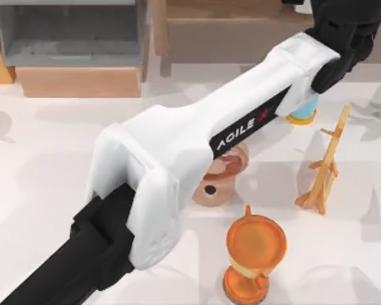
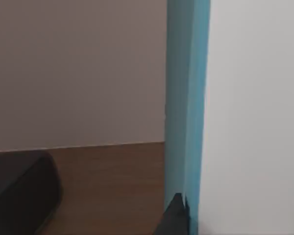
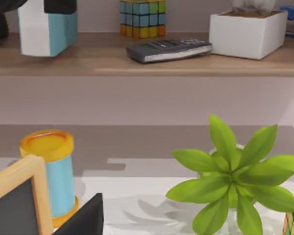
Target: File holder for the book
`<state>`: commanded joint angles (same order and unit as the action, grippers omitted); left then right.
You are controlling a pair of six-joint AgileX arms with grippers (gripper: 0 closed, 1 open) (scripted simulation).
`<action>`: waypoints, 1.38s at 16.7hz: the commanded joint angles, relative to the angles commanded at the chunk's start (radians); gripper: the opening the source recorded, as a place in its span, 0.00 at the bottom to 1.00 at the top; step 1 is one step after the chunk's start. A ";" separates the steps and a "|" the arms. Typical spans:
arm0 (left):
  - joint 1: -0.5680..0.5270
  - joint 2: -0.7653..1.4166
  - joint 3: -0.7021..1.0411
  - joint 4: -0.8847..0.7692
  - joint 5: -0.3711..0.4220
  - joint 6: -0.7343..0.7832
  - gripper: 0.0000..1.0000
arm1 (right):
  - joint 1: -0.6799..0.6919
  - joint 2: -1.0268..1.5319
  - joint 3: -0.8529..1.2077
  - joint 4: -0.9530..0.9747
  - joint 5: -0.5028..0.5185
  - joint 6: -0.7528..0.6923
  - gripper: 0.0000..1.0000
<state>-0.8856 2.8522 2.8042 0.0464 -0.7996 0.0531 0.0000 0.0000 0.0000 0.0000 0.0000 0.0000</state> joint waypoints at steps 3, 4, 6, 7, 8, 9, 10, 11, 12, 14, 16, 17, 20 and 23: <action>-0.012 -0.121 -0.179 0.010 0.042 0.077 0.00 | 0.000 0.000 0.000 0.000 0.000 0.000 1.00; -0.015 -0.172 -0.255 0.015 0.058 0.109 0.00 | 0.000 0.000 0.000 0.000 0.000 0.000 1.00; -0.020 -0.291 -0.427 0.024 0.093 0.181 0.00 | 0.000 0.000 0.000 0.000 0.000 0.000 1.00; -0.020 -0.357 -0.521 0.030 0.111 0.219 0.00 | 0.000 0.000 0.000 0.000 0.000 0.000 1.00; -0.020 -0.425 -0.619 0.036 0.129 0.259 0.00 | 0.000 0.000 0.000 0.000 0.000 0.000 1.00; -0.019 -0.498 -0.721 0.043 0.148 0.301 0.00 | 0.000 0.000 0.000 0.000 0.000 0.000 1.00; -0.018 -0.574 -0.825 0.050 0.167 0.343 0.00 | 0.000 0.000 0.000 0.000 0.000 0.000 1.00; -0.015 -0.650 -0.929 0.059 0.185 0.387 0.00 | 0.000 0.000 0.000 0.000 0.000 0.000 1.00; -0.011 -0.728 -1.034 0.069 0.204 0.433 0.00 | 0.000 0.000 0.000 0.000 0.000 0.000 1.00; 0.003 -0.881 -1.242 0.094 0.239 0.530 0.00 | 0.000 0.000 0.000 0.000 0.000 0.000 1.00; 0.027 -1.022 -1.441 0.124 0.273 0.635 0.00 | 0.000 0.000 0.000 0.000 0.000 0.000 1.00; 0.044 -1.086 -1.535 0.142 0.289 0.691 0.00 | 0.000 0.000 0.000 0.000 0.000 0.000 1.00; 0.119 -1.238 -1.786 0.208 0.338 0.863 0.00 | 0.000 0.000 0.000 0.000 0.000 0.000 1.00; 0.234 -1.318 -1.977 0.297 0.388 1.034 0.00 | 0.000 0.000 0.000 0.000 0.000 0.000 1.00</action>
<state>-0.6516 1.5342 0.8270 0.3438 -0.4117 1.0876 0.0000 0.0000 0.0000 0.0000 0.0000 0.0000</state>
